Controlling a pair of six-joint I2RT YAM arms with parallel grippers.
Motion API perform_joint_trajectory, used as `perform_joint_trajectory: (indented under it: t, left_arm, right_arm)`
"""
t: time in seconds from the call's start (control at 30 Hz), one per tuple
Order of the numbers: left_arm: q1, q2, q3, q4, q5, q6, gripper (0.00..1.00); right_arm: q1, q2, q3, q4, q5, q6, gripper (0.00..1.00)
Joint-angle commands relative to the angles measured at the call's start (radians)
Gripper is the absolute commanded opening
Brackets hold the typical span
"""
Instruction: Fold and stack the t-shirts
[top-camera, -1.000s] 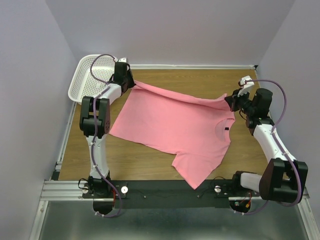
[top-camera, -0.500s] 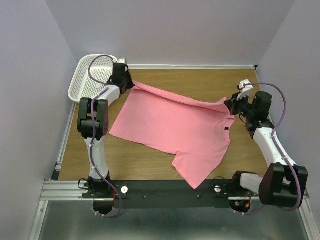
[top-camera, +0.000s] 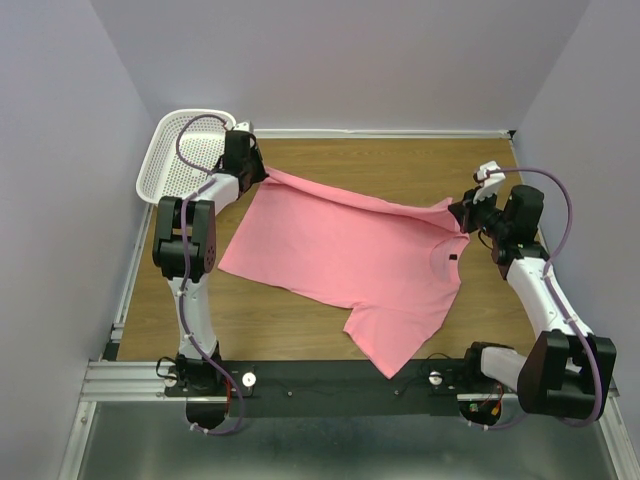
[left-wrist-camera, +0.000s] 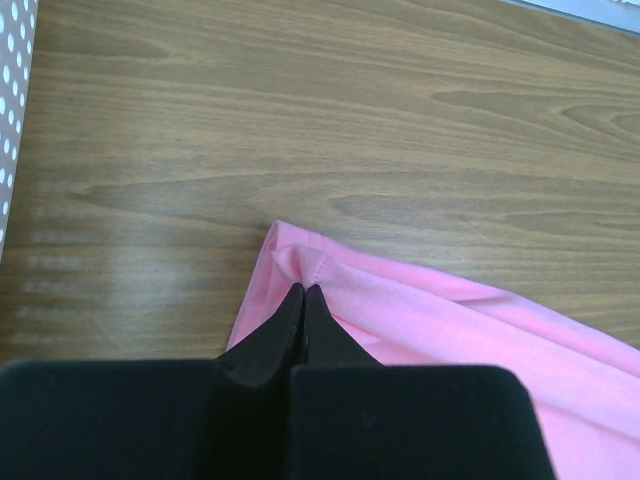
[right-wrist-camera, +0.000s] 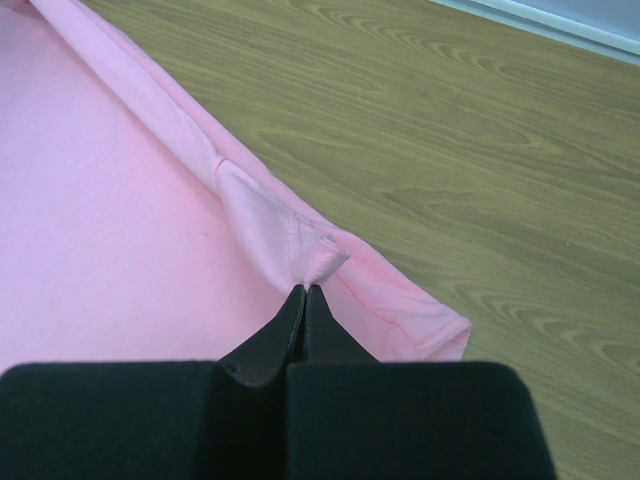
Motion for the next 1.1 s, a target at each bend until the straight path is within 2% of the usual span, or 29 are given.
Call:
perform_joint_trajectory:
  t: [0.0,0.27,0.37,0.4,0.53,0.77,0.9,1.07]
  left_arm:
    - [0.013,-0.054,-0.008,0.023,0.013,0.017,0.0]
    - [0.014,-0.097,-0.073,0.032,-0.016,0.013,0.0]
    - [0.019,-0.18,-0.145,0.068,-0.013,0.002,0.27]
    - [0.019,-0.198,-0.163,0.09,-0.011,-0.003,0.4]
    - [0.021,-0.31,-0.28,0.159,0.02,-0.006,0.52]
    - [0.021,-0.511,-0.346,0.19,0.001,-0.001,0.54]
    - [0.028,-0.666,-0.36,0.176,-0.036,0.005,0.58]
    - [0.056,-0.795,-0.347,0.128,-0.001,0.013,0.61]
  right_arm:
    - [0.001,-0.03,-0.021,-0.026,-0.019,-0.023,0.0]
    - [0.001,-0.042,-0.03,-0.04,-0.015,-0.03,0.01]
    - [0.001,-0.036,-0.031,-0.044,-0.015,-0.037,0.01]
    - [0.001,-0.03,-0.031,-0.046,-0.015,-0.038,0.0]
    - [0.001,-0.013,-0.028,-0.049,-0.021,-0.044,0.01]
    - [0.001,-0.018,-0.025,-0.054,-0.058,-0.057,0.0]
    - [0.001,-0.067,-0.031,-0.133,-0.116,-0.118,0.01]
    - [0.001,-0.133,-0.05,-0.198,-0.194,-0.184,0.01]
